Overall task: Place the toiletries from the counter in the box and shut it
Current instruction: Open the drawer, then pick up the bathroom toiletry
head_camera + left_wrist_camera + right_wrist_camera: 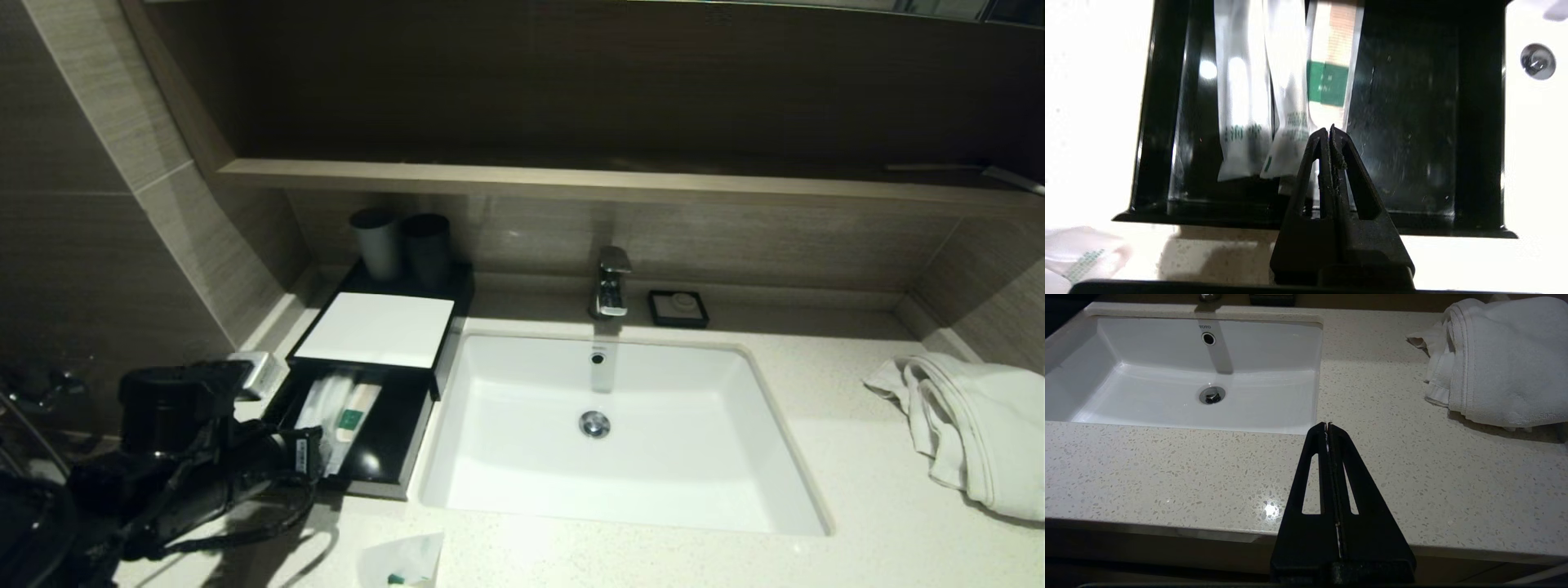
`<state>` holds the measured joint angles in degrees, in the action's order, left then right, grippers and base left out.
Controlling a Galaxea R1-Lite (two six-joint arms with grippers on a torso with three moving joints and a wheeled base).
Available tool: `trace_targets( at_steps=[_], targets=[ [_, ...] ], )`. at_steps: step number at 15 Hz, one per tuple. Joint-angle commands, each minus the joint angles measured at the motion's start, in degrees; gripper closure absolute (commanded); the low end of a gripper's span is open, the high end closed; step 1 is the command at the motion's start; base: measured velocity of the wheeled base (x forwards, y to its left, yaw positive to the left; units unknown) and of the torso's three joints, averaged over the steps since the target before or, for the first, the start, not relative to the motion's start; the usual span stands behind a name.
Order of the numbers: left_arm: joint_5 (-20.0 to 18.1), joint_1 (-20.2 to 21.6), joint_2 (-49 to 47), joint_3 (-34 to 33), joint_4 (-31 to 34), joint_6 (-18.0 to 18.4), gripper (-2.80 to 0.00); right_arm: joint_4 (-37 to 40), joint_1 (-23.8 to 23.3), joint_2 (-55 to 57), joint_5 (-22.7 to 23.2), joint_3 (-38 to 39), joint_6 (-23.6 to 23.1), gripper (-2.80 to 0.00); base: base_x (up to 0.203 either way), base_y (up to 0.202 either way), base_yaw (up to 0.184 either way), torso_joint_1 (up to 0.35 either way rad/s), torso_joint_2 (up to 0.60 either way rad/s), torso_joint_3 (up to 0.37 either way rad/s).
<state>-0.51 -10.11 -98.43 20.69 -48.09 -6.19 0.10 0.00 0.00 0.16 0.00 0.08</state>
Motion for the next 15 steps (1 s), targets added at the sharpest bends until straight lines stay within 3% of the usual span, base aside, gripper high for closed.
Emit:
trace_targets(
  at_steps=[1, 5, 10, 12, 15],
  targets=[
    [0.1, 0.1, 1.6, 1.2, 0.1, 0.0, 0.0, 0.0, 0.0, 0.0, 0.0, 0.0, 0.0, 0.0, 0.0, 0.0, 0.0, 0.0, 0.0, 0.0],
    [-0.7, -0.5, 9.4, 4.4, 10.5, -0.2, 0.0, 0.0, 0.0, 0.0, 0.0, 0.0, 0.0, 0.0, 0.0, 0.0, 0.0, 0.0, 0.0, 0.0],
    [-0.9, -9.7, 14.1, 8.0, 21.9, -0.3, 0.0, 0.0, 0.0, 0.0, 0.0, 0.0, 0.0, 0.0, 0.0, 0.0, 0.0, 0.0, 0.0, 0.0],
    [-0.9, -10.5, 13.9, 8.7, 23.2, -0.6, 0.0, 0.0, 0.0, 0.0, 0.0, 0.0, 0.0, 0.0, 0.0, 0.0, 0.0, 0.0, 0.0, 0.0],
    [-0.9, -15.0, 14.7, 9.0, 28.9, -0.6, 0.0, 0.0, 0.0, 0.0, 0.0, 0.0, 0.0, 0.0, 0.0, 0.0, 0.0, 0.0, 0.0, 0.0]
  ],
)
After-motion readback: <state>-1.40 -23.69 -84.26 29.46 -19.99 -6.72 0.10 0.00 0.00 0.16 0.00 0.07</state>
